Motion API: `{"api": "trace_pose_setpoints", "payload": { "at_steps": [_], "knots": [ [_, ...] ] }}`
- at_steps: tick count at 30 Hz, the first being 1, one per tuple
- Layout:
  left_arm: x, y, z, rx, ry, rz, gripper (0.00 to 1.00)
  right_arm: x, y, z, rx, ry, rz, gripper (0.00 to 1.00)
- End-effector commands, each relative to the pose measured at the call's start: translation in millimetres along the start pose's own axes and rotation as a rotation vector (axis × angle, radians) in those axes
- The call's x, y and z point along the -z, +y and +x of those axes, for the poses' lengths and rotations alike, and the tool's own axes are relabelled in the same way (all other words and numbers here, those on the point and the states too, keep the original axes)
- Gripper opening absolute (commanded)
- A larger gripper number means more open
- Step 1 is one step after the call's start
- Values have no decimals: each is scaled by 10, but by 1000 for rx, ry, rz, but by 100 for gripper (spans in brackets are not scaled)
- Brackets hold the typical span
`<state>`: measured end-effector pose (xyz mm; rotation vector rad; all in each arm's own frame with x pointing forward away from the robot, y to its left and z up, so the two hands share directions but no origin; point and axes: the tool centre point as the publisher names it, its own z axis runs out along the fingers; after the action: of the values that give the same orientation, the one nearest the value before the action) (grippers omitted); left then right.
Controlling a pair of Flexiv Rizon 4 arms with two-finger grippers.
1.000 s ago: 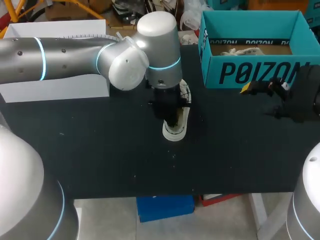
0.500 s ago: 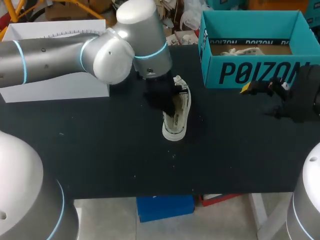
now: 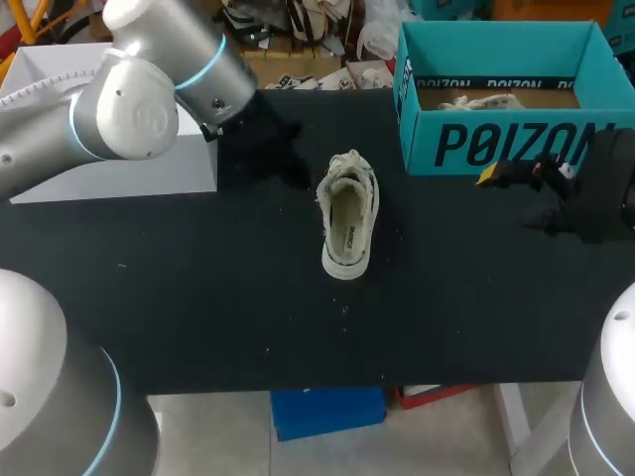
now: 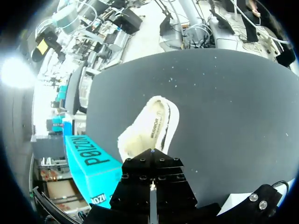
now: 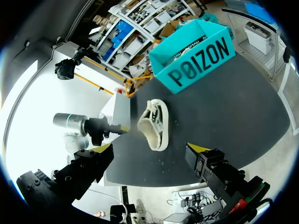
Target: Take the shoe out of the shoebox, open the shoe tongue, remove and reinsert the insole, then place the shoe into the shoebox
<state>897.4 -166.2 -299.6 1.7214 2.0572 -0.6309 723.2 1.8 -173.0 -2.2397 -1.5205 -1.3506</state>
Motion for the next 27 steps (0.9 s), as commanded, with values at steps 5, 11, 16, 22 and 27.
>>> {"api": "trace_pose_setpoints", "payload": {
  "at_steps": [5, 11, 16, 22, 27],
  "knots": [
    [-70, 190, 41, 127, -228, -70, 0, -8, 1, 11, -1, -3, 0, 100],
    [-139, 370, -74, 175, -261, -91, 0, -8, 1, 11, -1, -3, 0, 100],
    [-218, 495, -193, 172, -253, -96, 0, -8, 1, 11, -1, -3, 0, 100],
    [-331, 582, -338, 153, -234, -88, 0, -8, 1, 11, -1, -3, 0, 100],
    [-451, 572, -440, 128, -215, -63, 0, -8, 1, 11, -1, -3, 0, 100]
  ]
}}
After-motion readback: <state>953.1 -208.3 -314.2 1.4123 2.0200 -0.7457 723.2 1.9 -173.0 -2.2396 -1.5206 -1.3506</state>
